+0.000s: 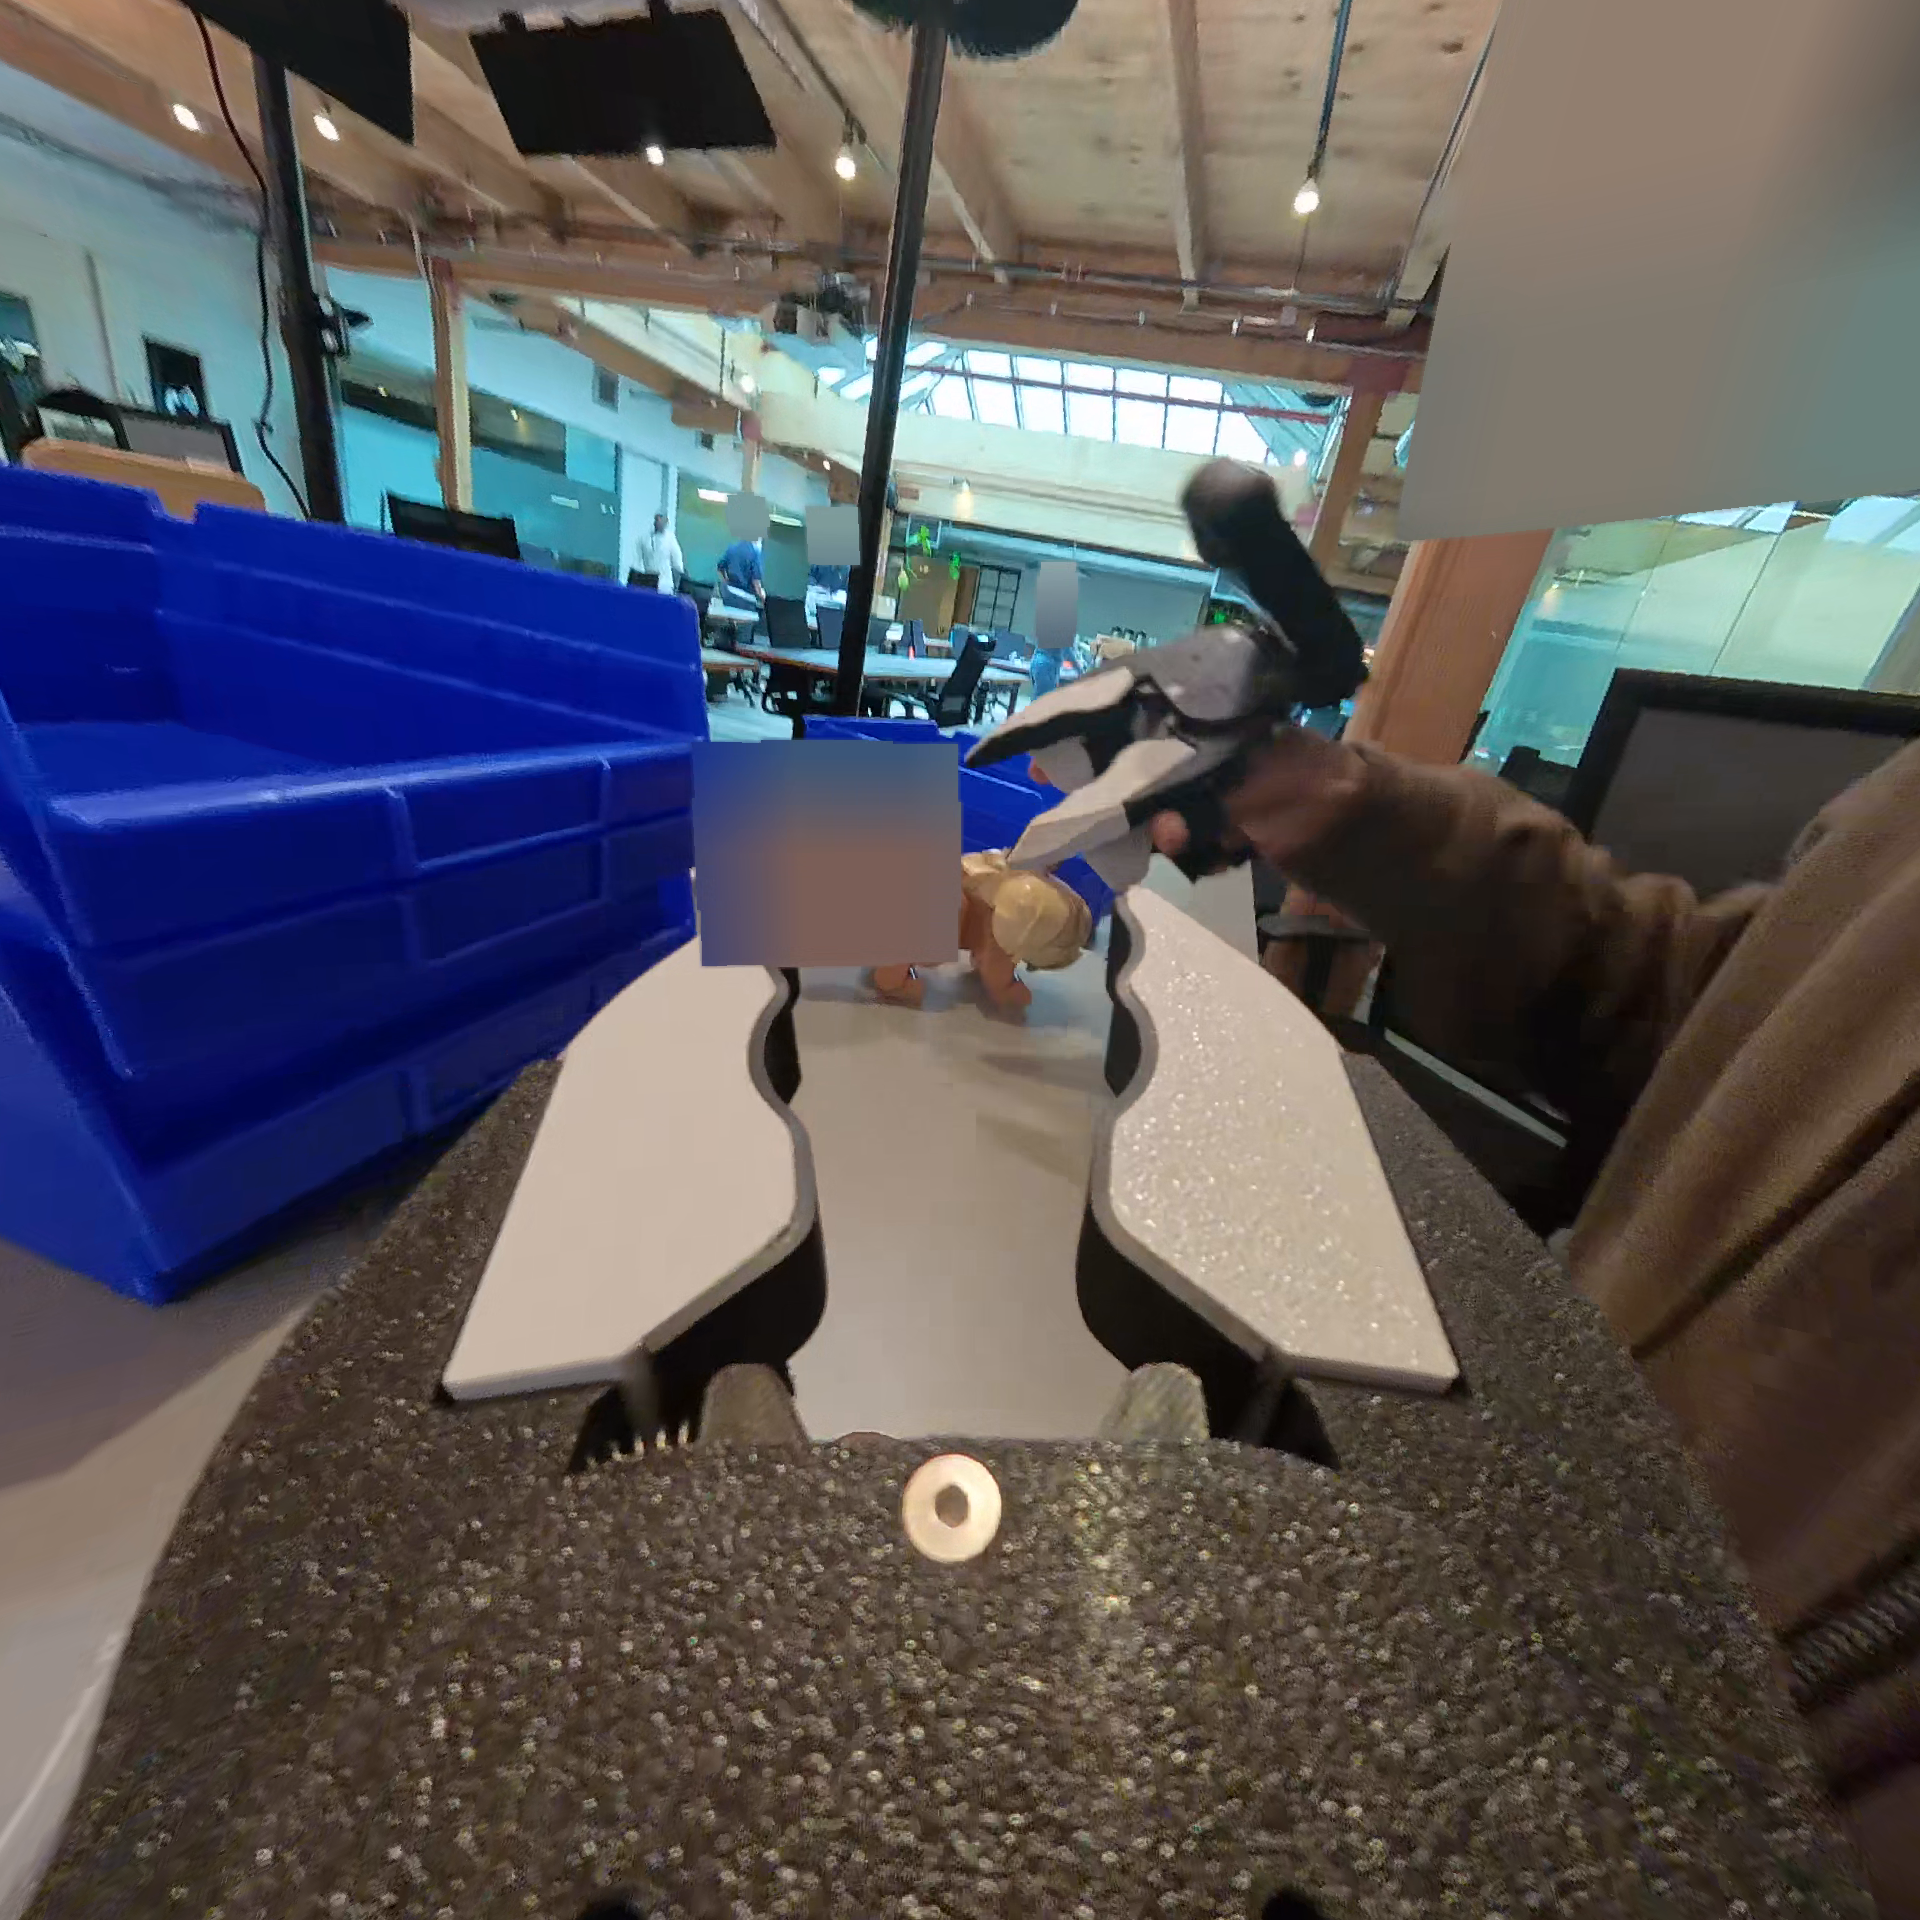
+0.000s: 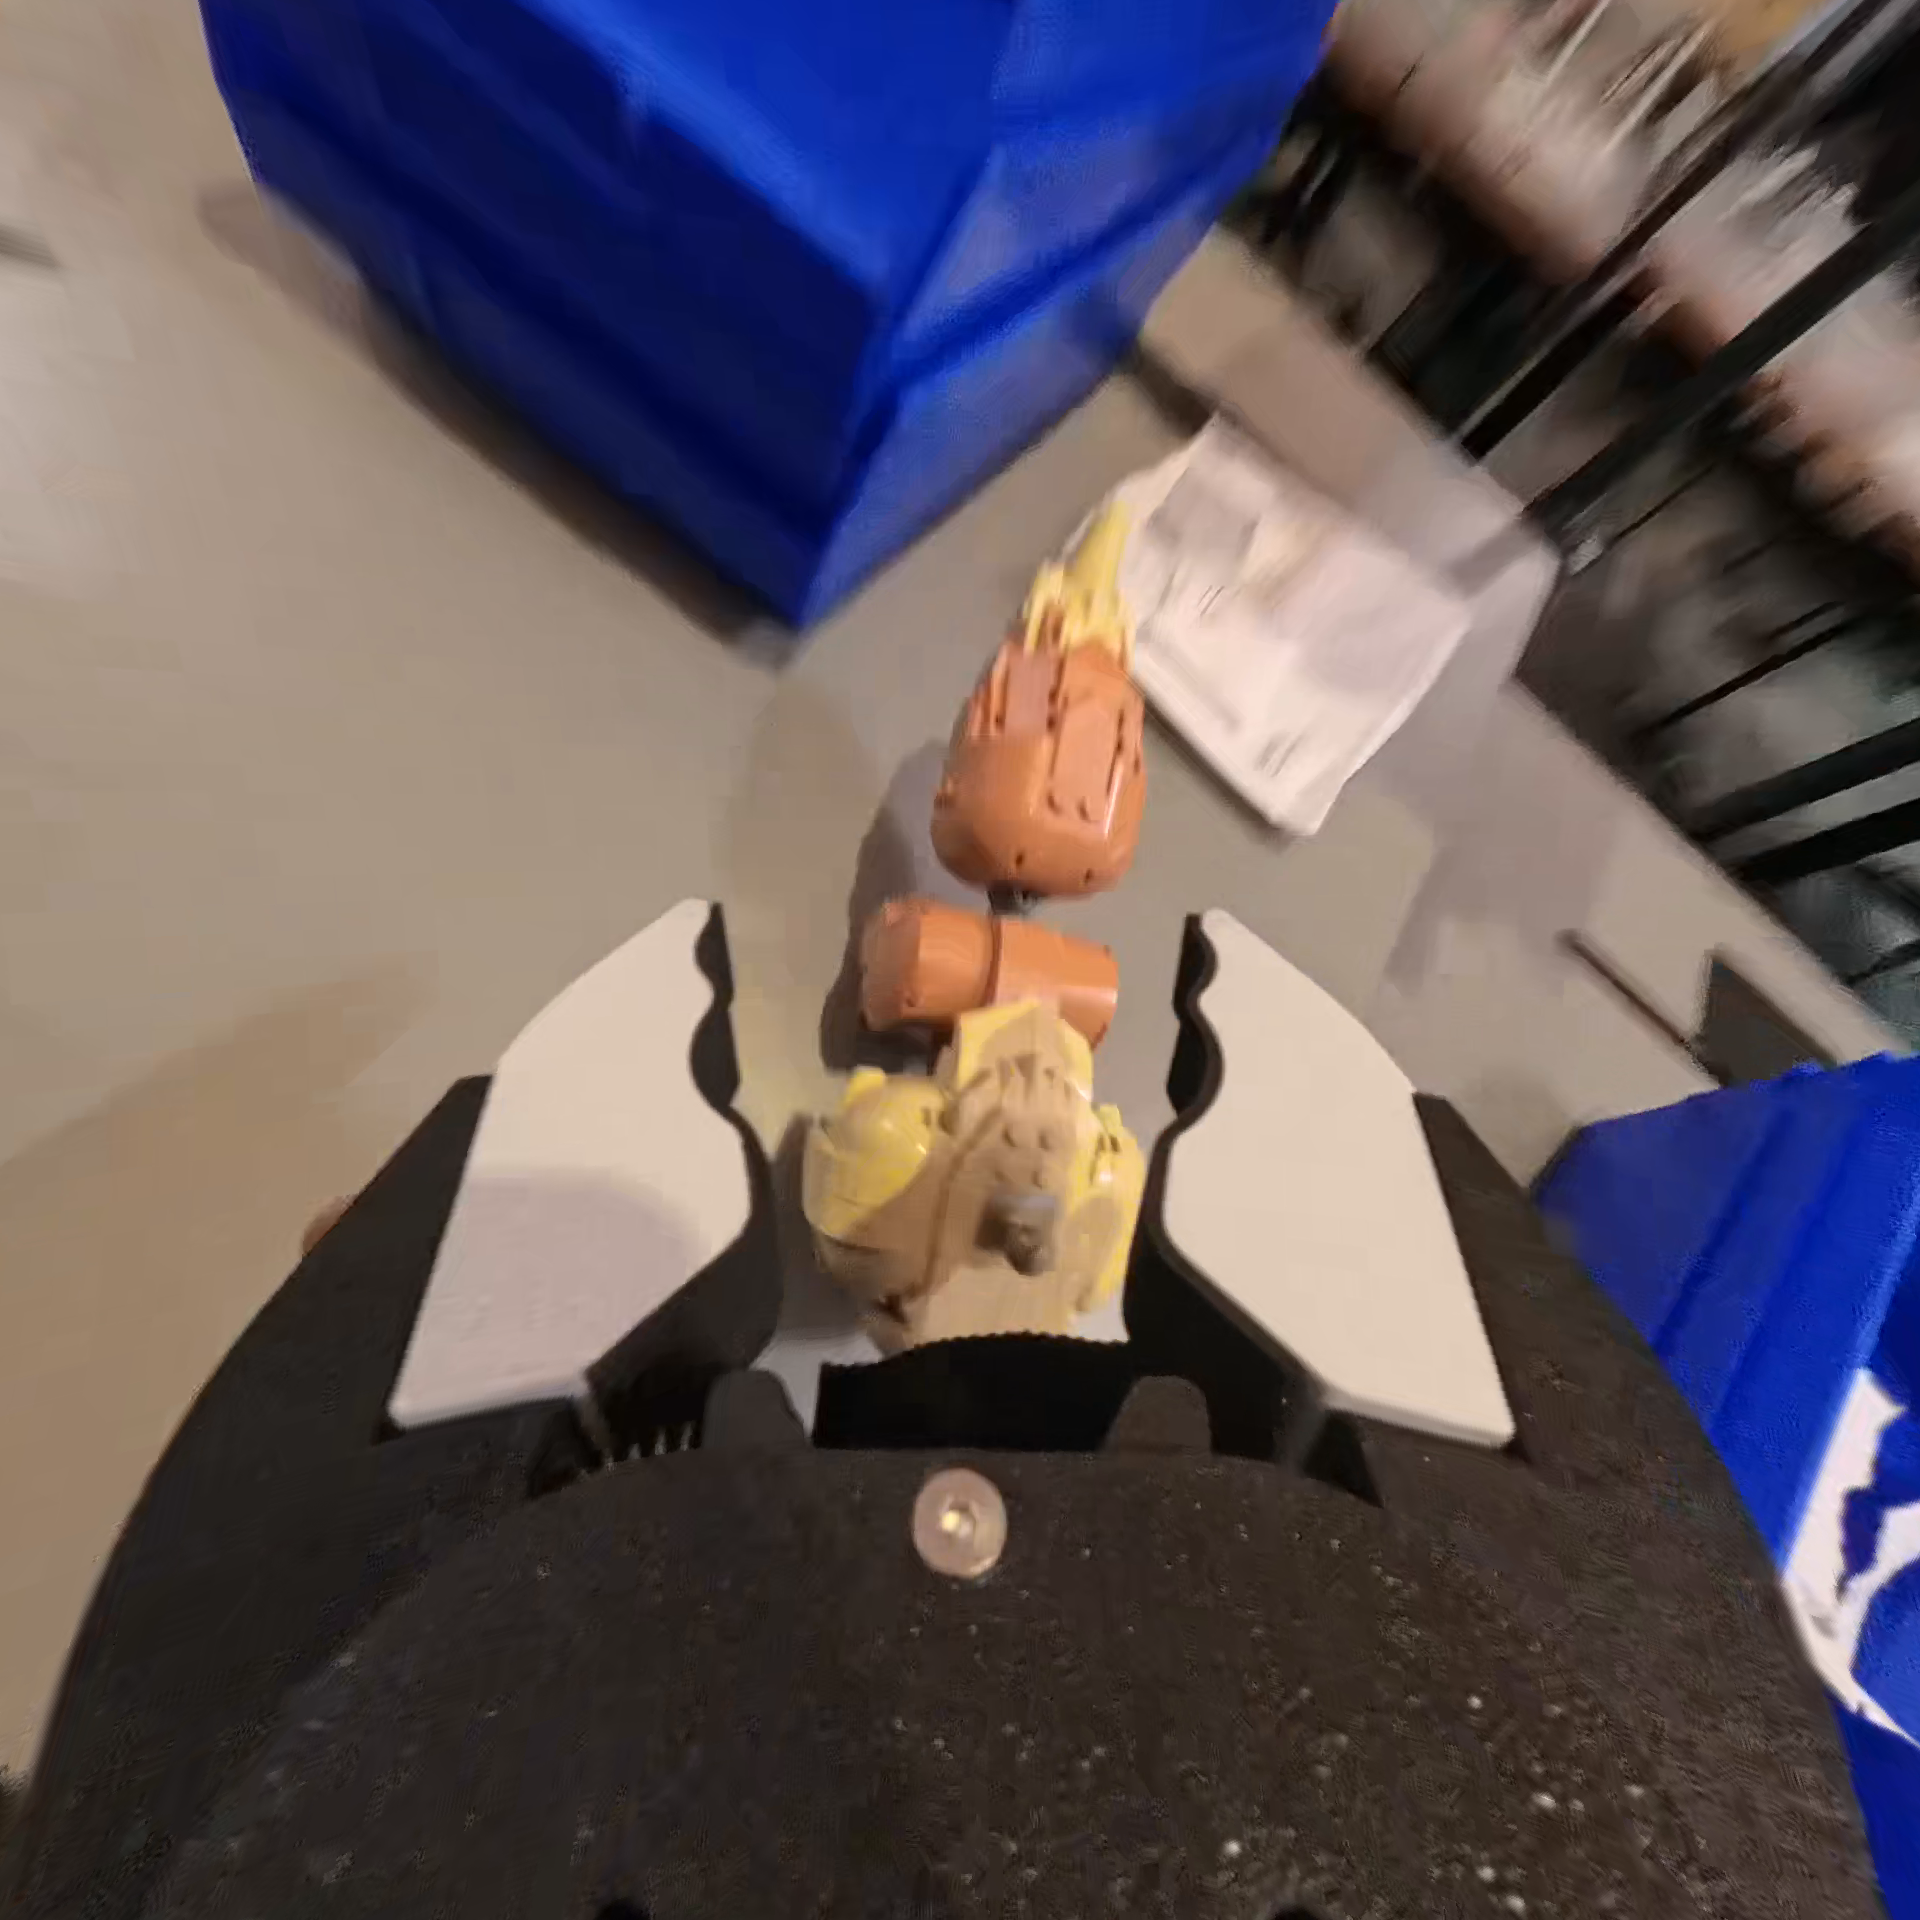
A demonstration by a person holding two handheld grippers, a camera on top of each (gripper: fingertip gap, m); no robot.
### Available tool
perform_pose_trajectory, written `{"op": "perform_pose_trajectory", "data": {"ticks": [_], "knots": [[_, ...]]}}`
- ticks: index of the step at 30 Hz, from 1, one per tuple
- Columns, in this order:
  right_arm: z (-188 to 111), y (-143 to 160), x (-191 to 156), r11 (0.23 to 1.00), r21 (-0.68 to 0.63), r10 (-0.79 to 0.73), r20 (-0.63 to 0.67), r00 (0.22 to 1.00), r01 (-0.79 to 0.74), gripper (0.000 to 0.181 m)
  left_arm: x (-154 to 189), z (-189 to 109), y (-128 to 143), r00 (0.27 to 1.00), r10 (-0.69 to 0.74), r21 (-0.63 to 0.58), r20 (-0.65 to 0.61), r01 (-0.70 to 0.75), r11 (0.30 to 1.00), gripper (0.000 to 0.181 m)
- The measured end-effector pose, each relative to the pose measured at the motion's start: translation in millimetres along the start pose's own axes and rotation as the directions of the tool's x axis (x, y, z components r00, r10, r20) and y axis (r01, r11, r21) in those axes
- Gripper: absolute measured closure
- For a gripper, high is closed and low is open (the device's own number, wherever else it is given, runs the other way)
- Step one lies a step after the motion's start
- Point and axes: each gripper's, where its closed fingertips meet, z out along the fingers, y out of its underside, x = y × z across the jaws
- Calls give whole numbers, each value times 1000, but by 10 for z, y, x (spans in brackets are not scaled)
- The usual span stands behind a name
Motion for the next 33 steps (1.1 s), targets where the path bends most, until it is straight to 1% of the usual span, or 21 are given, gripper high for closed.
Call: {"op": "perform_pose_trajectory", "data": {"ticks": [2, 4, 6, 9, 10, 12, 15, 18, 20, 21, 23, 24, 26, 28, 29, 31, 33], "knots": [[75, 119, 53, 992, -126, 3, 97, 995, 9, 96, 29, -17, 12, 1000, -4, -7, -4, 4, 1000, 124], [108, 167, -16, 976, -218, 42, 209, 977, 5, 96, 36, -75, 12, 1000, 14, 5, 18, -14, 1000, 125], [125, 234, -116, 951, -309, 63, 290, 955, 31, 95, 33, -176, 57, 998, 11, 14, 55, -11, 1000, 126], [236, 416, -158, 899, -427, 42, 305, 951, 98, 96, 148, -353, 149, 997, -23, 26, 74, 21, 999, 128], [296, 451, -97, 889, -442, 7, 268, 963, 116, 95, 198, -407, 139, 996, -17, 41, 84, 14, 999, 128], [359, 486, 33, 868, -479, -28, 214, 976, 130, 108, 300, -507, 116, 994, 7, 53, 106, -12, 999, 131], [398, 504, 125, 855, -485, -96, 203, 974, 185, 119, 436, -604, 133, 992, 23, 44, 124, -29, 999, 131], [382, 521, 116, 834, -494, -145, 236, 961, 247, 114, 525, -682, 144, 990, 39, 42, 138, -46, 998, 132], [369, 494, 114, 828, -493, -163, 247, 955, 268, 103, 536, -692, 148, 988, 51, 39, 146, -58, 998, 133], [385, 474, 133, 830, -490, -164, 244, 956, 267, 102, 532, -682, 154, 988, 52, 34, 147, -58, 998, 134], [457, 494, 171, 831, -504, -122, 247, 961, 235, 102, 523, -638, 179, 988, 53, 18, 142, -56, 998, 134], [492, 568, 178, 816, -533, -92, 263, 961, 224, 103, 521, -607, 191, 989, 55, 11, 138, -57, 998, 134], [566, 721, 135, 789, -572, -43, 314, 948, 226, 106, 530, -531, 223, 990, 58, -3, 125, -58, 998, 134], [599, 754, 100, 782, -575, -37, 341, 940, 239, 107, 508, -455, 251, 992, 56, -16, 112, -55, 998, 134], [581, 740, 50, 782, -572, -37, 354, 935, 248, 107, 497, -415, 265, 993, 55, -25, 107, -53, 998, 134], [528, 689, -157, 784, -535, -80, 413, 907, 313, 107, 440, -330, 319, 993, 64, -65, 100, -57, 996, 134], [442, 611, -443, 776, -484, -139, 495, 858, 405, 108, 367, -249, 385, 989, 120, -150, 87, -107, 983, 133]]}}
